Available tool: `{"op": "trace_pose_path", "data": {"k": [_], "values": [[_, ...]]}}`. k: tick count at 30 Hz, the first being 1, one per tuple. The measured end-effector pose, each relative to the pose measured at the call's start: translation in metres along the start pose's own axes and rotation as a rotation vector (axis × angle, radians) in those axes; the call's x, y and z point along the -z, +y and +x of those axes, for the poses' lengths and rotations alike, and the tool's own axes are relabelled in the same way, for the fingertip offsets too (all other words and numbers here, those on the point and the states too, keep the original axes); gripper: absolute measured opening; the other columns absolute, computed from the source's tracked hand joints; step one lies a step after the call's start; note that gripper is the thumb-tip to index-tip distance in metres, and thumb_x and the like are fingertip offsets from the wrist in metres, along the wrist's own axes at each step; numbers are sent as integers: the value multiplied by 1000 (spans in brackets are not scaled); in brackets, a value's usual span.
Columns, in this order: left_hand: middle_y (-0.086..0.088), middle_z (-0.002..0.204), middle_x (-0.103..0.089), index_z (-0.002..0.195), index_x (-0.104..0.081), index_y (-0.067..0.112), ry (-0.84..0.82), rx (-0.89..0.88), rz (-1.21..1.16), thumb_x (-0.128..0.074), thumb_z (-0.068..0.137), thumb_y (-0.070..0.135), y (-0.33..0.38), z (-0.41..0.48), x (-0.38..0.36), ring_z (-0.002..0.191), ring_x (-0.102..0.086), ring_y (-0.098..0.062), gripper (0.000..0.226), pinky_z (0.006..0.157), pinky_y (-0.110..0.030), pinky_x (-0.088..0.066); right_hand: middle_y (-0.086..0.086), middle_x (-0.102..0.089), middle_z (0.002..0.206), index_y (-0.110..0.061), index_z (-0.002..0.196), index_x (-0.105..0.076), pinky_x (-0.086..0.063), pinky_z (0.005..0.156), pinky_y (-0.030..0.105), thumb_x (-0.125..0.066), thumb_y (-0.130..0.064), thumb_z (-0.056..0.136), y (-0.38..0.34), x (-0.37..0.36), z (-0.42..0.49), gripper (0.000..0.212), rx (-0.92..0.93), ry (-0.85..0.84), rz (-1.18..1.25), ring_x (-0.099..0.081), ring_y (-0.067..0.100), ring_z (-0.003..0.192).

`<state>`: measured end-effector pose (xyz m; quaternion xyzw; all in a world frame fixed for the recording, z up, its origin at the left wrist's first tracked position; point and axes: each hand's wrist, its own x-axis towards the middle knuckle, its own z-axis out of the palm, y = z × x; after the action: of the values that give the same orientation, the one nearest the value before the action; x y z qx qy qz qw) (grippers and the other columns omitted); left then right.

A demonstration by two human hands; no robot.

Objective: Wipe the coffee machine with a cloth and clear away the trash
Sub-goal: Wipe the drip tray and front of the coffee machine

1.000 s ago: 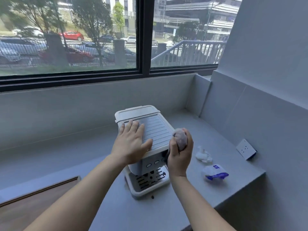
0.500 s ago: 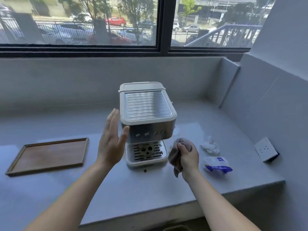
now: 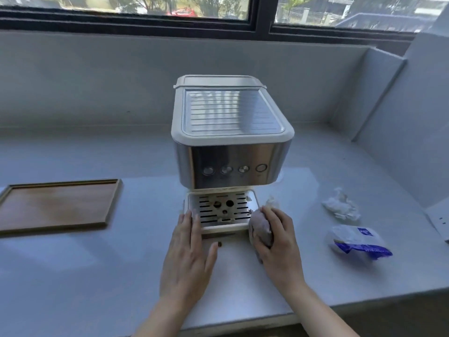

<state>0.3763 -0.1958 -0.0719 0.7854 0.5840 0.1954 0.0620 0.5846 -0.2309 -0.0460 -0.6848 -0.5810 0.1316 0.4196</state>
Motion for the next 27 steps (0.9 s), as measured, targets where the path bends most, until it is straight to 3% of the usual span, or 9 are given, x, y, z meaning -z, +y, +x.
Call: {"op": "trace_pose_path", "data": {"k": [5, 9, 12, 15, 17, 20, 23, 25, 27], "values": [[-16, 163, -20, 153, -22, 1, -3, -8, 59, -16, 99, 56, 1, 0, -7, 152, -16, -23, 77, 122, -30, -8, 6, -45, 142, -14, 143, -48, -39, 103, 25, -76, 4, 76, 17, -9, -3, 75, 84, 28, -62, -48, 23, 130], [-13, 166, -7, 155, -13, 2, -11, -4, 56, -21, 96, 56, 2, 0, -7, 154, 0, -19, 80, 122, -28, 0, 10, -46, 144, -17, 133, -57, -42, 107, 45, -66, -5, 76, 4, -17, 10, 60, 285, 4, -198, -43, 32, 136], [-10, 167, -1, 156, -9, 3, 2, -2, 39, -18, 94, 57, 3, -1, -7, 154, 7, -16, 83, 121, -24, 6, 4, -54, 141, -22, 124, -65, -43, 104, 44, -58, -16, 79, 6, -21, 1, 46, 524, -87, -307, -43, 30, 139], [-13, 166, -10, 153, -19, 0, 14, 7, 18, -26, 92, 54, 7, -1, -6, 153, -4, -20, 82, 120, -21, 7, 6, -54, 141, -14, 128, -64, -49, 100, 48, -64, -12, 81, 21, -18, 9, 47, 374, 2, -170, -48, 29, 134], [-11, 166, -6, 154, -16, 1, 25, 11, 16, -26, 90, 54, 6, 0, -8, 153, 0, -17, 83, 119, -20, 10, 5, -51, 143, -12, 133, -60, -49, 100, 48, -69, -6, 76, 21, -19, 13, 57, 213, 38, -78, -48, 26, 134], [-6, 166, 10, 155, -2, 5, 33, 1, 3, -20, 90, 56, 5, 2, -10, 151, 18, -10, 85, 116, -17, 19, 6, -54, 140, -12, 131, -61, -46, 102, 51, -56, -15, 79, 5, -25, 11, 52, 349, -49, -174, -48, 29, 134], [1, 160, 28, 154, 9, 9, 40, -13, -26, -29, 96, 52, 3, 0, -11, 145, 31, -5, 81, 111, -16, 25, 2, -54, 138, -16, 128, -63, -48, 96, 36, -62, -15, 81, 0, -21, 32, 47, 389, -133, -237, -54, 23, 125], [3, 160, 28, 154, 11, 10, 53, -14, -39, -31, 97, 51, 3, -1, -10, 144, 34, -4, 82, 109, -14, 28, 3, -48, 138, -19, 122, -66, -46, 82, 27, -66, -15, 83, -3, -17, 38, 39, 281, -95, -202, -56, 20, 116], [0, 163, 24, 154, 9, 10, 56, -6, -62, -29, 95, 51, 4, -1, -8, 143, 34, -3, 81, 108, -13, 28, 6, -49, 131, -17, 116, -68, -44, 84, 25, -60, -16, 86, -7, -19, 28, 31, 357, -96, -242, -56, 20, 112]]}}
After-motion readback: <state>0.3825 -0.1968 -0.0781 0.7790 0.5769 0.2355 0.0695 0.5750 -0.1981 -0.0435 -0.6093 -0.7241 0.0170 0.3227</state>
